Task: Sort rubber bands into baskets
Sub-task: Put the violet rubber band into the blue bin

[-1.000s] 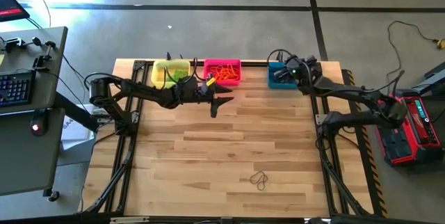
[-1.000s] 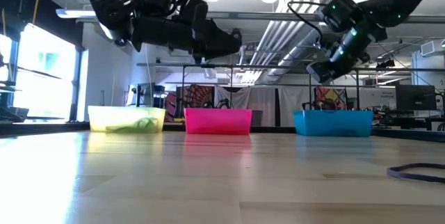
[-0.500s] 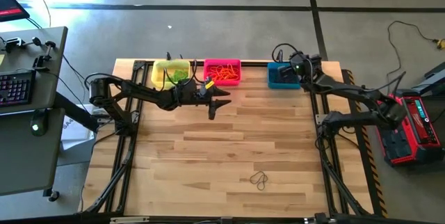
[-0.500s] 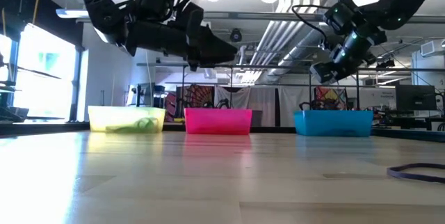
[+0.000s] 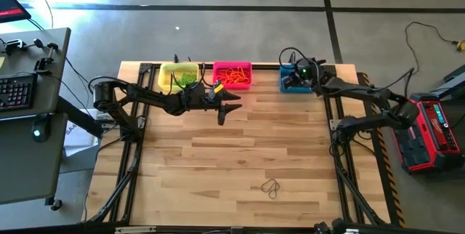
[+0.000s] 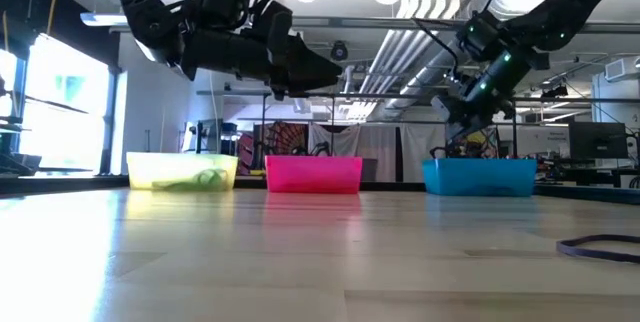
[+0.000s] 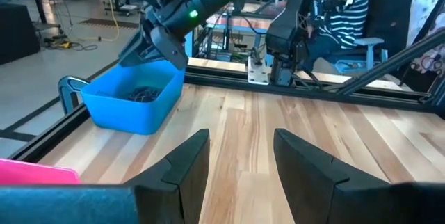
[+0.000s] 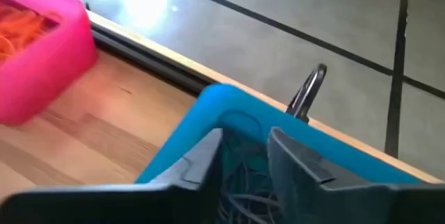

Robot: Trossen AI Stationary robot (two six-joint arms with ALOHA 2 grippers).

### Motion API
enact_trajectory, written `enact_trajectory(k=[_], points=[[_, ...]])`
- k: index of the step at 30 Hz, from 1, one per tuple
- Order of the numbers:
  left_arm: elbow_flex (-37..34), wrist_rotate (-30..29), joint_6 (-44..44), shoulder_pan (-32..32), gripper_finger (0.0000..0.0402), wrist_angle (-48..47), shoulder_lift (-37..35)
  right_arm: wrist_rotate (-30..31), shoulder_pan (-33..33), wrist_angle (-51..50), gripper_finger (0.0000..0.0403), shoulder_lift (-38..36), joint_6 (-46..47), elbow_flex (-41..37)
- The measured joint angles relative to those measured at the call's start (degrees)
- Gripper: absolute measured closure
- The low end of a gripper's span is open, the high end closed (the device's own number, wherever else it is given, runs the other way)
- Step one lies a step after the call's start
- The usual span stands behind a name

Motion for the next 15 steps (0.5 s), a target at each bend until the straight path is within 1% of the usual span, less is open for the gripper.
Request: enact_trajectory(k=[4,6,8,11,13,15], points=[[-0.07,0.10,0.03,0.00,0.0247,0.09,0.00,-0.14,0.82,-3.30,0.0264,-2.13,0.97,1.98],[-0.55,0.10,0.27,0.00,0.0247,0.35,-0.02,-0.95,2.30,-6.75,0.0255,-3.95,0.98,3.42],[-1.19,0.08,0.59,0.00,0.0247,0.44,-0.02,-3.42,5.08,-9.75,0.0253,-5.91,-0.01,4.51],[-1.97,0.08,0.88,0.00,0.0247,1.51,-0.02,-9.65,11.48,-13.78,0.0254,-8.71,-1.73,4.76],[-2.52,0.06,1.42,0.00,0.0247,2.56,-0.02,-13.52,17.22,-16.95,0.0255,-10.00,-2.01,4.83],[-3.16,0.06,1.56,0.14,0.0247,3.48,-0.02,-14.81,23.70,-21.12,0.0256,-10.41,-1.33,4.83]])
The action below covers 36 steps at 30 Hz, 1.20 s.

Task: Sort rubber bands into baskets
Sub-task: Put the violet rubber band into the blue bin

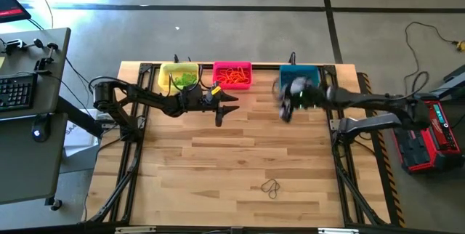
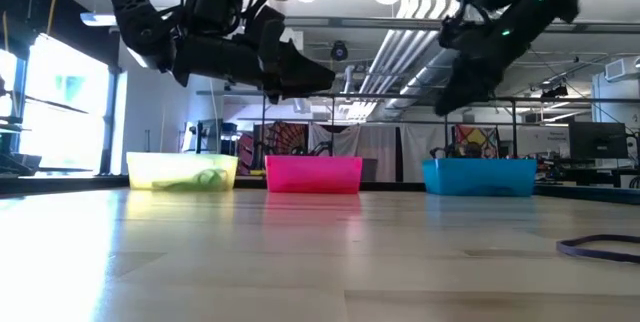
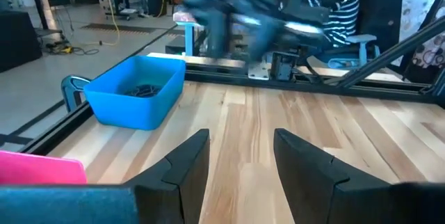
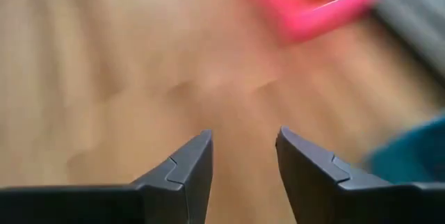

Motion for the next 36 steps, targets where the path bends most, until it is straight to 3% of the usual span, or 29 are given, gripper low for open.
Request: enact_trajectory(k=[3,9,17,21,25,36], points=[[-0.12,0.00,0.00,0.28,0.0247,0.53,0.00,-0.14,10.51,-4.57,0.0256,0.60,2.15,0.00],[-0.14,-0.03,0.44,0.30,0.0247,0.85,0.00,-0.70,28.68,-3.81,0.0256,3.78,10.97,0.00],[-0.14,-0.22,0.50,0.30,0.0248,1.00,0.00,-0.96,44.94,2.24,0.0256,13.08,32.13,0.00],[-0.14,-0.22,0.04,0.30,0.0248,0.98,0.00,-0.96,49.93,3.44,0.0256,19.92,40.77,3.18],[-0.14,-0.22,-0.01,0.30,0.0248,0.98,0.00,0.61,53.35,0.14,0.0256,27.64,43.43,10.05],[-0.13,-0.25,0.04,0.26,0.0248,0.48,0.00,1.92,55.07,-20.28,0.0257,45.42,43.29,28.47]])
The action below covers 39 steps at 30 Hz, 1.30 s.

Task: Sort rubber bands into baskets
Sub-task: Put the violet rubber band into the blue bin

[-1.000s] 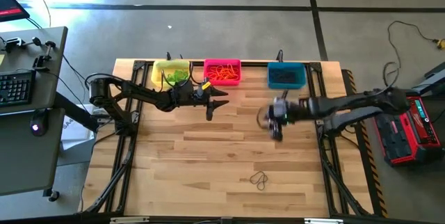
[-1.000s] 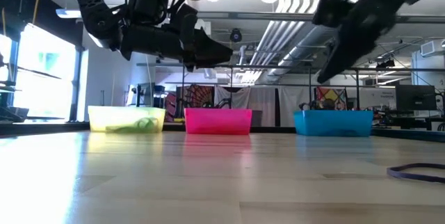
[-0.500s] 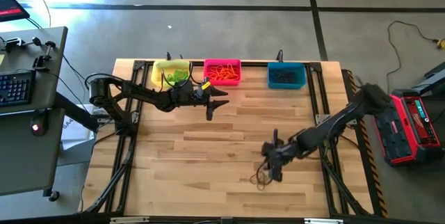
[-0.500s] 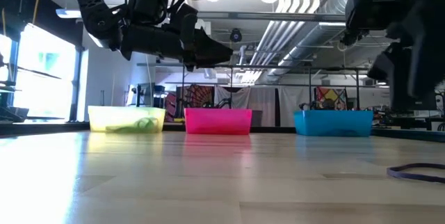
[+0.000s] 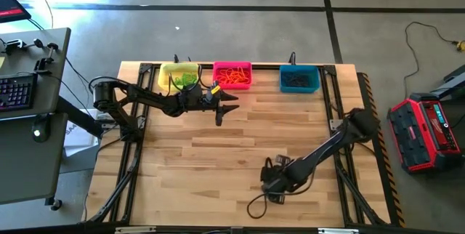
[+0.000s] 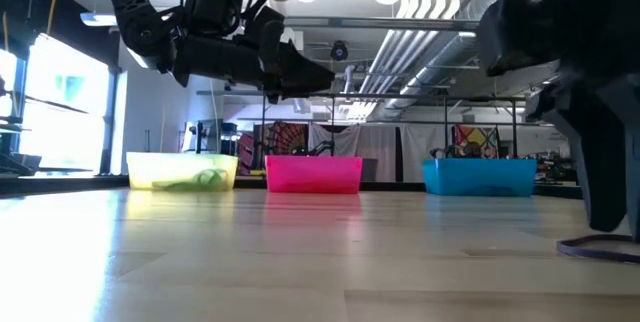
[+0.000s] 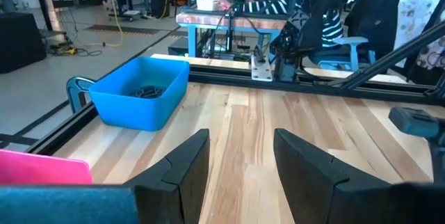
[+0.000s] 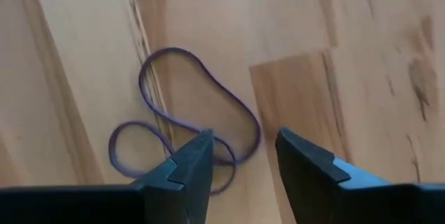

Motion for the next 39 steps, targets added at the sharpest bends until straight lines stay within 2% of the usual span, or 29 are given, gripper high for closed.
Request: enact_trajectory(k=[5,10,12,18,26,34,39], points=[[0.01,0.07,0.02,0.00,0.0248,-1.03,0.00,-1.00,-0.02,-1.21,0.0288,3.19,-2.33,3.19],[0.01,0.09,-0.02,0.00,0.0248,-1.36,0.00,-1.63,0.00,-1.30,0.0377,3.58,-4.30,3.13],[0.01,0.09,0.00,0.00,0.0248,-1.30,0.00,-1.67,-0.06,-1.78,0.0395,3.58,-5.04,3.17],[-1.25,-0.08,0.96,-0.35,0.0248,0.80,0.00,-0.90,-1.17,-6.38,0.0401,3.34,-7.28,4.37],[-6.03,-0.18,-0.54,-0.46,0.0248,5.93,-0.87,8.25,-6.04,-18.13,0.0402,-2.39,-7.71,4.60],[-10.08,-0.44,-0.16,-0.72,0.0248,6.55,-7.00,20.42,-18.26,-31.76,0.0403,-11.26,-14.24,4.60],[-12.35,-0.46,0.07,-0.72,0.0248,6.33,-11.55,27.13,-29.52,-32.79,0.0403,-18.51,-24.51,3.29]])
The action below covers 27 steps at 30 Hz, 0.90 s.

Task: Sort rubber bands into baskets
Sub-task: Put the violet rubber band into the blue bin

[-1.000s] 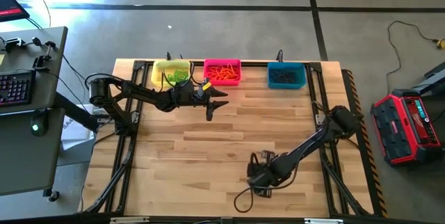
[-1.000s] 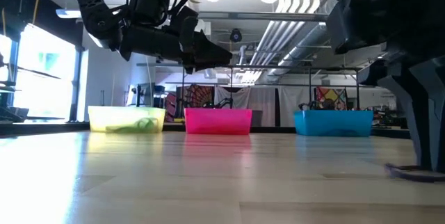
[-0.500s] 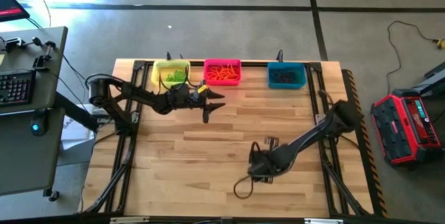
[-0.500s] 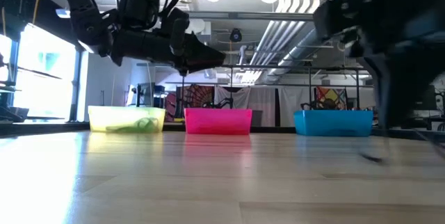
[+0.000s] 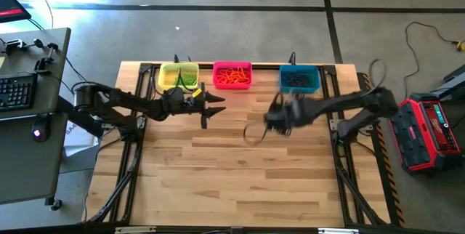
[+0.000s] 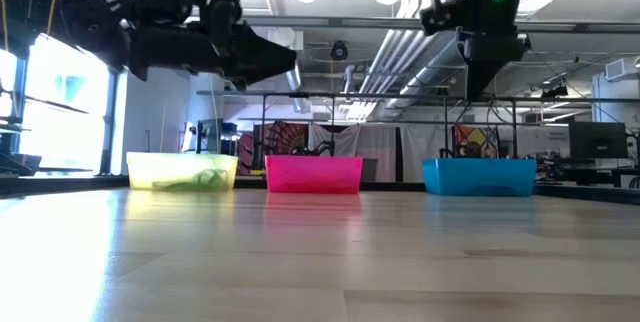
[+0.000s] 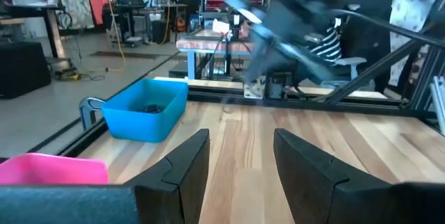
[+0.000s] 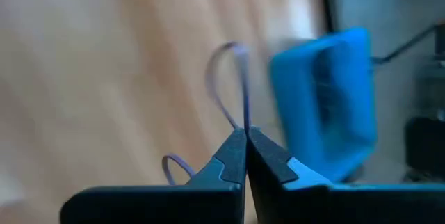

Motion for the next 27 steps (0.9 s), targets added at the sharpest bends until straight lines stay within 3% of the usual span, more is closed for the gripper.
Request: enact_trajectory(k=[7,15,20,27], points=[[-3.95,-0.53,0.20,-0.02,0.0248,-0.41,-6.07,1.29,-20.93,10.96,0.0403,-9.19,-21.59,-5.98],[-6.26,-2.44,0.52,0.02,0.0248,-1.58,-10.20,-7.34,-41.20,32.57,0.0403,-10.66,-45.83,-15.92],[-6.26,-3.23,0.37,0.00,0.0248,-2.95,-10.64,-11.52,-49.58,43.35,0.0403,-10.52,-50.40,-21.05],[-6.26,-4.11,0.35,0.04,0.0248,-2.88,-10.62,-15.48,-55.31,47.88,0.0403,-10.57,-51.45,-23.49]])
